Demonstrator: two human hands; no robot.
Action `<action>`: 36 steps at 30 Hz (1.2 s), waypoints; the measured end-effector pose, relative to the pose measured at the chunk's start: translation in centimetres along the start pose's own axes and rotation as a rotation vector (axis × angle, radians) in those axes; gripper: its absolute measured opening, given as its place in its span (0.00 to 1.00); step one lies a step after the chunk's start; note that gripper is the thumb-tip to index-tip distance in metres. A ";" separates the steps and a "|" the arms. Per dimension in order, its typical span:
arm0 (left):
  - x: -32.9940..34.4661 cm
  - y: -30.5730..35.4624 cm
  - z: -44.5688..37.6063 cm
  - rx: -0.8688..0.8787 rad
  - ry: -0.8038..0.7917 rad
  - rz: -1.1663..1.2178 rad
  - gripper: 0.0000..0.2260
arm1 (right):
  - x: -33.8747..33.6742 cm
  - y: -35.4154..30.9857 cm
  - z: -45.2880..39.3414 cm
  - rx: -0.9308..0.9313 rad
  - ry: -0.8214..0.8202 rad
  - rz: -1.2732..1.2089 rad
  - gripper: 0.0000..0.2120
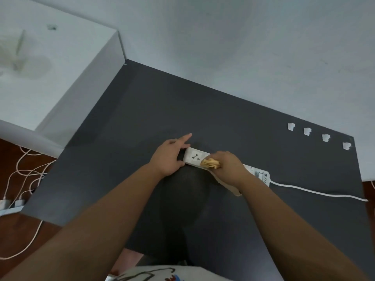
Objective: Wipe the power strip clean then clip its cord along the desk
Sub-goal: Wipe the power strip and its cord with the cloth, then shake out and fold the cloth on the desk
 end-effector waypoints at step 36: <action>-5.8 -4.7 18.9 -0.458 0.283 1.200 0.12 | 10.8 -13.9 2.8 0.528 -0.454 -1.464 0.20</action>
Point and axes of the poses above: each hand's wrist, its own z-axis away from the middle knuckle, its own x-axis out of the palm, y = z × x, the point moved 9 cm from there along -z, towards the middle knuckle, and after that the axes turned 8 degrees about z, right-handed, at the moved point
